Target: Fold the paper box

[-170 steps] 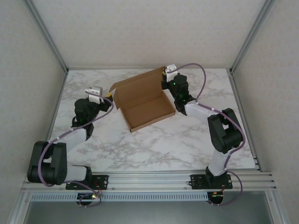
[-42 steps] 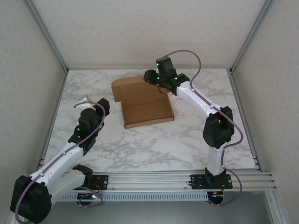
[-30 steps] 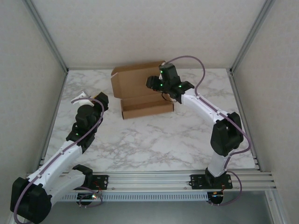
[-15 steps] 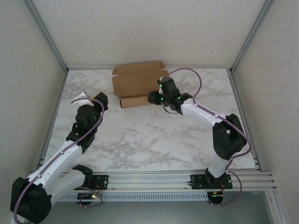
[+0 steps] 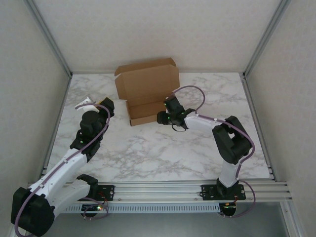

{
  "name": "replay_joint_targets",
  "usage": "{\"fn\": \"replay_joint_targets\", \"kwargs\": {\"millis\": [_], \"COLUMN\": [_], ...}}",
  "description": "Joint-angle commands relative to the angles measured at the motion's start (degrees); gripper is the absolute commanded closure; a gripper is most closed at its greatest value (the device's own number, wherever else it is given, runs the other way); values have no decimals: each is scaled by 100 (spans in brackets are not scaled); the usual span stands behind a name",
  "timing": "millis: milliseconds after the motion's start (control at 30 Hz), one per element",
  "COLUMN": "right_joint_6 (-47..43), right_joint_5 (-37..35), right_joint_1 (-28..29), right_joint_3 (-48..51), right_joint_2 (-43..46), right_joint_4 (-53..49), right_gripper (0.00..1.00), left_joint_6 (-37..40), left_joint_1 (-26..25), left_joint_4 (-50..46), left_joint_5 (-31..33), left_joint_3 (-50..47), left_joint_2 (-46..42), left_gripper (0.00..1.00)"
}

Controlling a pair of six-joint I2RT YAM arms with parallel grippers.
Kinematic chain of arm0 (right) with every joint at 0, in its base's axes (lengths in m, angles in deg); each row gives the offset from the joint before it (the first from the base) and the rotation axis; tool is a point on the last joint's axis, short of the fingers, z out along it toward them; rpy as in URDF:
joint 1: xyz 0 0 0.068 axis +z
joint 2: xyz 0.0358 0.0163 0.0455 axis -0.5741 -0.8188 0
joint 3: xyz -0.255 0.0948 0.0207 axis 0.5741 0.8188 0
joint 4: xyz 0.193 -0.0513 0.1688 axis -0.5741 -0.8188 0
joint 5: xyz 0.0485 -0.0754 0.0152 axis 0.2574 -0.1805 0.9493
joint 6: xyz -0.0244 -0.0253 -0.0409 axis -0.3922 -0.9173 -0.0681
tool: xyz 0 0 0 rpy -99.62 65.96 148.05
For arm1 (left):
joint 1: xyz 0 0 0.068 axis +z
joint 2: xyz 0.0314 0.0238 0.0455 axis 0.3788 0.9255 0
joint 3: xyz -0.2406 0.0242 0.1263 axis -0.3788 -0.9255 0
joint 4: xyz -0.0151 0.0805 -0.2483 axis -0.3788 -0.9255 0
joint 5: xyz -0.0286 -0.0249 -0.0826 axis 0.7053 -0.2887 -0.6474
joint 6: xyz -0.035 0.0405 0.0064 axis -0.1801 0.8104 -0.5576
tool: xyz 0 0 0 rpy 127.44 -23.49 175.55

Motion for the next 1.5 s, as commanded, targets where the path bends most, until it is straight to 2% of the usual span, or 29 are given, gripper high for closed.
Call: {"fn": "replay_joint_targets", "kwargs": {"millis": [0,167,267,400,467,567,633,700,800,867,1000,1100,1200,1333,1467], "right_joint_6": [262,728,703,16,-480,-969,-1169,-1522,-2815,-3680,-4158,-4400,-4760,-5030,-5185], "right_joint_5": [-21,360,655,785,555,306,189,178,632,1432,3040,3878,4459,4969,5210], "right_joint_1": [-3,-133,-148,-150,-169,-392,-708,-1138,-1751,-2132,-2796,-3064,-3160,-3177,-3169], "right_joint_3": [-178,-232,-123,444,742,960,626,246,94,-26,-761,-1180,-1896,-2593,-3474], "right_joint_2": [-309,-633,-544,425,1111,1877,1882,1614,1169,839,74,-369,-910,-1534,-2152], "right_joint_4": [37,228,502,930,953,1181,1083,1257,2272,2836,2806,2931,2422,2157,1780], "right_gripper": [57,57,57,47,42,42,44,45,42,40,37,33,31,30,31], "left_joint_6": [-43,36,266,1010,1477,1909,2189,2498,3072,3565,3574,3670,3834,3780,4271], "left_joint_1": [44,53,61,56,82,219,357,603,990,1326,1891,2190,2448,2704,2742], "left_joint_4": [86,83,300,754,1234,1727,1908,2167,2650,3116,3745,3782,3553,3835,2981], "left_joint_5": [109,221,372,622,735,834,717,144,-790,-2271,-3349,-4394,-5331,-5904,-6708], "left_joint_3": [-55,-65,-51,-62,-143,-7,248,481,739,719,703,972,1383,1598,2229], "left_joint_2": [89,146,170,244,327,739,1196,1702,2428,2787,3272,3667,4187,4579,4968], "left_gripper": [57,57,56,50,46,39,36,36,33,31,30,32,34,35,38]}}
